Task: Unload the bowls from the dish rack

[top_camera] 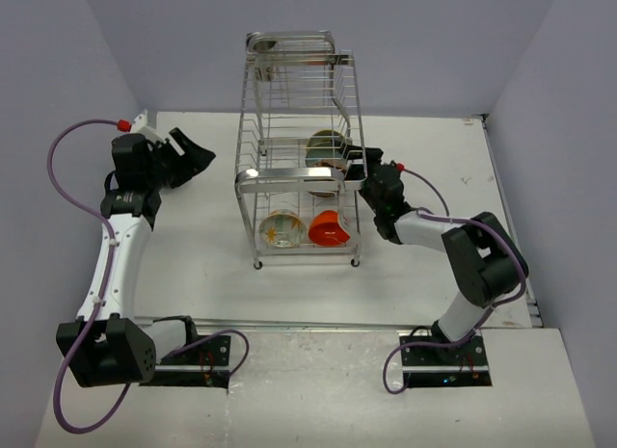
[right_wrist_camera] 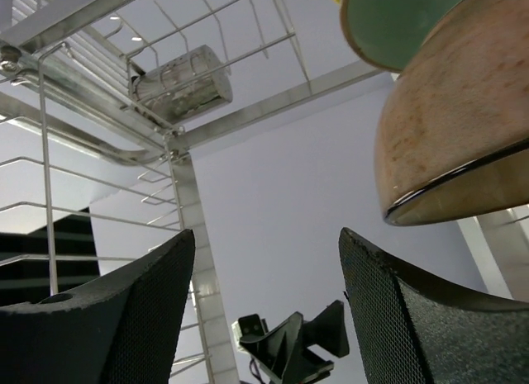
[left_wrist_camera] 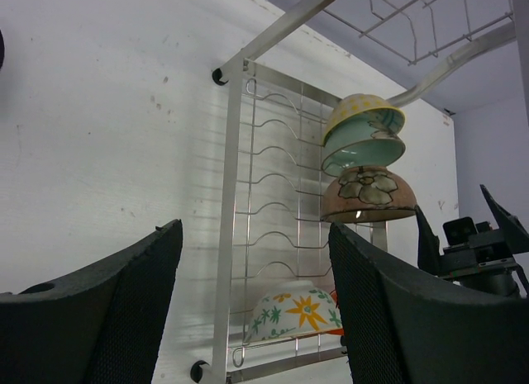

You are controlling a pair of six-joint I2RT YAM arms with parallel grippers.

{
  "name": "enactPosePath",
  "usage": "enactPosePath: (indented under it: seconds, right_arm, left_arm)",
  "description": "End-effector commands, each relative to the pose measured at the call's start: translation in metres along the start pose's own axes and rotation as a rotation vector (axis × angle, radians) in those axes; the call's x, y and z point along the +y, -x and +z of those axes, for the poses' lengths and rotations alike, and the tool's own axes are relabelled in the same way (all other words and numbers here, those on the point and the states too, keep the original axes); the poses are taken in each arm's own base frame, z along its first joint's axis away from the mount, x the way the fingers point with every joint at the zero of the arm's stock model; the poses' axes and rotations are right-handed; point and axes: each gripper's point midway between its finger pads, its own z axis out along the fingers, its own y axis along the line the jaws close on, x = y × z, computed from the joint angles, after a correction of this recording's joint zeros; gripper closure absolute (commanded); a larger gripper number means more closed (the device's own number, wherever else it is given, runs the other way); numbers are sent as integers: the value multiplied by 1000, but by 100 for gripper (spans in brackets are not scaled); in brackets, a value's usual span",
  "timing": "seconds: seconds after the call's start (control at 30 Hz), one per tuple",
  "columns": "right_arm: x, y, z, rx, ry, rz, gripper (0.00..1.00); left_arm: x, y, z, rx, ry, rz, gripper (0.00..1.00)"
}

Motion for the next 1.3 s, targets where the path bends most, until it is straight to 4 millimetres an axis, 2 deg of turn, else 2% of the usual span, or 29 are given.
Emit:
enactPosePath:
  seconds: [0.0, 0.27, 0.8, 1.0, 1.03, 1.1, 1.13, 1.27]
  right_arm:
    - [1, 12, 3, -88, -13, -19, 30]
    - [-16, 36, -9, -225, -107, -102, 32]
    - [-24, 37, -26, -243, -130, -171, 32]
    - [-26, 37, -12, -237, -130, -166, 34]
    - [-33, 40, -8, -242, -144, -161, 35]
    - [-32, 39, -2, -240, -136, -155, 48]
    - [-37, 41, 0, -247, -146, -152, 57]
    - [-34, 44, 8, -270, -150, -168, 56]
  left_arm:
    - [-9, 19, -8, -53, -21, 30, 27]
    - [-9, 17, -5, -45, -25, 27, 27]
    - [-11, 18, -4, -42, -38, 27, 28]
    - [-11, 16, -5, -38, -41, 27, 27]
    - [-11, 17, -5, -42, -40, 28, 28]
    - [-11, 17, -6, -43, -36, 30, 27]
    - [-11, 19, -7, -48, -34, 34, 28]
    - [-12, 19, -8, -48, -36, 32, 27]
